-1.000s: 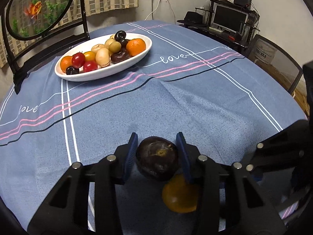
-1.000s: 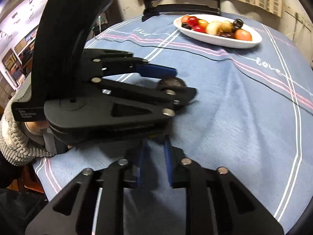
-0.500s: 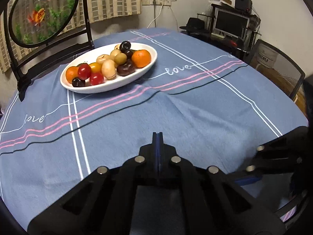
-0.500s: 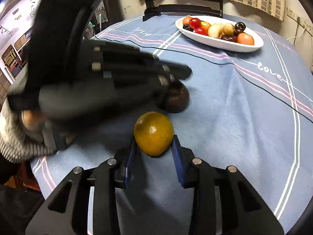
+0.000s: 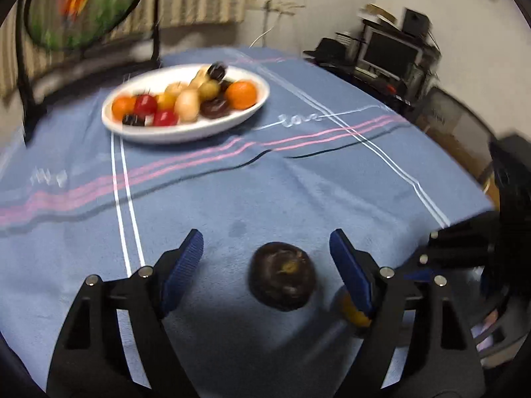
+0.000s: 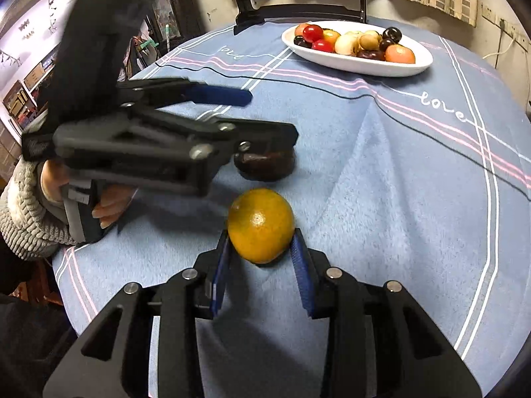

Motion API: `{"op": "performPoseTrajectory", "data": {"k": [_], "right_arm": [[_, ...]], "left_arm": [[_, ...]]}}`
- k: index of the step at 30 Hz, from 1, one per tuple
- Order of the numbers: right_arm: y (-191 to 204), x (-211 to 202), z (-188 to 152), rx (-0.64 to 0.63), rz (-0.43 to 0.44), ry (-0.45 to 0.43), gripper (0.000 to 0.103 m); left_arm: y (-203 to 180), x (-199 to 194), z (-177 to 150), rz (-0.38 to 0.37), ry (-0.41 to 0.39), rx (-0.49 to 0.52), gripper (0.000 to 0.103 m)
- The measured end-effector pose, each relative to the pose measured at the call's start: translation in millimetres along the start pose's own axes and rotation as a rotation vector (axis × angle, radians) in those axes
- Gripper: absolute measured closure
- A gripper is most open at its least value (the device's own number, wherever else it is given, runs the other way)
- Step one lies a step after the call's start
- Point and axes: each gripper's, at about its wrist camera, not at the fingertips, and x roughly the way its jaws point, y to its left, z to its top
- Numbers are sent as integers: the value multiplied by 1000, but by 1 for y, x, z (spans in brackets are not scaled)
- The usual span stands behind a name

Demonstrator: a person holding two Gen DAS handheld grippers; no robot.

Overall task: Organize fruits
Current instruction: 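Grasp a yellow-orange round fruit with the right tool while the left tool holds the purple fruit, then lower the dark purple and yellow-orange fruits onto the white plate and open both tools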

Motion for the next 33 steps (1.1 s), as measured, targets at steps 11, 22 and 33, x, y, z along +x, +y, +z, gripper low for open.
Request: {"op": "performPoseTrajectory", "data": {"k": [11, 22, 33], "right_arm": [[-22, -36, -12, 87, 12, -24, 66], [-83, -51, 112, 172, -106, -284, 67], [-126, 32, 216, 212, -215, -310, 66]], "left_arm": [[-12, 25, -9, -13, 106, 44, 57], [49, 35, 89, 337, -95, 7, 58], [115, 88, 142, 367, -124, -149, 57]]}}
